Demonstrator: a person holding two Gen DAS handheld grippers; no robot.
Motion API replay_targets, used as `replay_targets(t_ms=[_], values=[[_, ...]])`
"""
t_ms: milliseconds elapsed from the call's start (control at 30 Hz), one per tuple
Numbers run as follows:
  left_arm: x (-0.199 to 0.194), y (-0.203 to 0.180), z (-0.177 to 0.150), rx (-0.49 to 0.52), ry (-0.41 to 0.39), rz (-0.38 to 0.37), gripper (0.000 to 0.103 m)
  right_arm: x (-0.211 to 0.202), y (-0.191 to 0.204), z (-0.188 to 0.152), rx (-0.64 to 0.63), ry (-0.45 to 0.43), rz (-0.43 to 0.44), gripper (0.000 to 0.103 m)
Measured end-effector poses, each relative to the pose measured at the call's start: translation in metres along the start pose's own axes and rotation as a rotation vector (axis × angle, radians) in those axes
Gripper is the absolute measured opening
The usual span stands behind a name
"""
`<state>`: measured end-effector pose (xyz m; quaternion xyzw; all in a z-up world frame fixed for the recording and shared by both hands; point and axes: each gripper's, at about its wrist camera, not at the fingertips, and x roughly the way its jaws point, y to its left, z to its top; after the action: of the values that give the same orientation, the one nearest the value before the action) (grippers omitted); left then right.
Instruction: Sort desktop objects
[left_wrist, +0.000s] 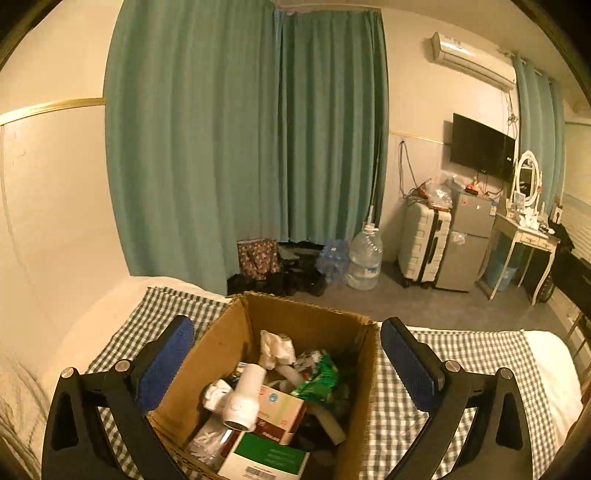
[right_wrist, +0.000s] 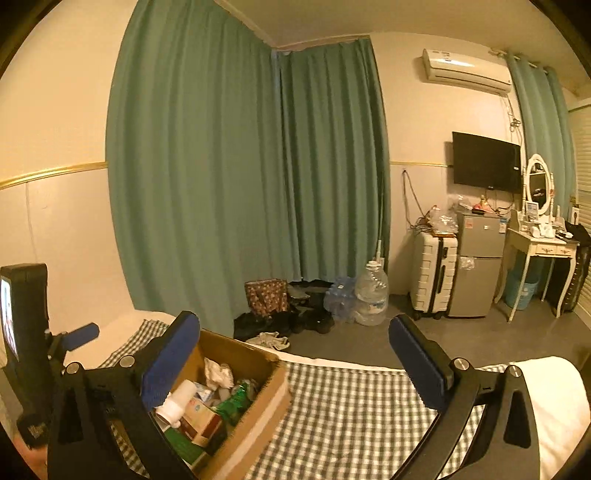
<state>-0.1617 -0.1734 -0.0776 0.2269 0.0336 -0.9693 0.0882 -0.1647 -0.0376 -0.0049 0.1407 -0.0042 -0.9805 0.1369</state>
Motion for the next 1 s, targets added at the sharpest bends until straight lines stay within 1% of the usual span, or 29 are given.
replay_targets(t_ms=[100,200,300,367,433,567,700,833,933,1000], values=[[-0.003,-0.013,0.002,0.0,0.005,-0.021,0.103,-0.01,-0.012,0.002,-0.005,0.003,-0.023,0.103],[-0.011,-0.035,0.002,0.02,-0.012,-0.047,0.103,-0.022,-0.026,0.002,-0.006,0.003,-0.05,0.103],[-0.021,-0.059,0.002,0.04,-0.037,-0.074,0.103,-0.035,-0.044,0.001,0.006,0.001,-0.076,0.103],[-0.026,-0.076,0.001,0.071,-0.04,-0.096,0.103,-0.043,-0.059,0.001,0.017,0.001,-0.099,0.103],[-0.029,-0.089,0.0,0.097,-0.041,-0.102,0.103,-0.051,-0.074,0.001,0.032,0.004,-0.124,0.103],[-0.041,-0.115,-0.001,0.109,-0.051,-0.129,0.103,-0.065,-0.102,0.001,0.067,0.017,-0.164,0.103],[-0.052,-0.135,-0.005,0.118,-0.069,-0.136,0.103,-0.086,-0.127,-0.002,0.079,0.006,-0.202,0.103],[-0.059,-0.156,-0.01,0.143,-0.087,-0.114,0.103,-0.103,-0.152,-0.01,0.074,-0.005,-0.226,0.103],[-0.065,-0.171,-0.014,0.15,-0.098,-0.134,0.103,-0.111,-0.167,-0.018,0.066,0.0,-0.257,0.103],[-0.067,-0.184,-0.018,0.168,-0.087,-0.162,0.103,-0.116,-0.179,-0.026,0.076,0.012,-0.272,0.103]])
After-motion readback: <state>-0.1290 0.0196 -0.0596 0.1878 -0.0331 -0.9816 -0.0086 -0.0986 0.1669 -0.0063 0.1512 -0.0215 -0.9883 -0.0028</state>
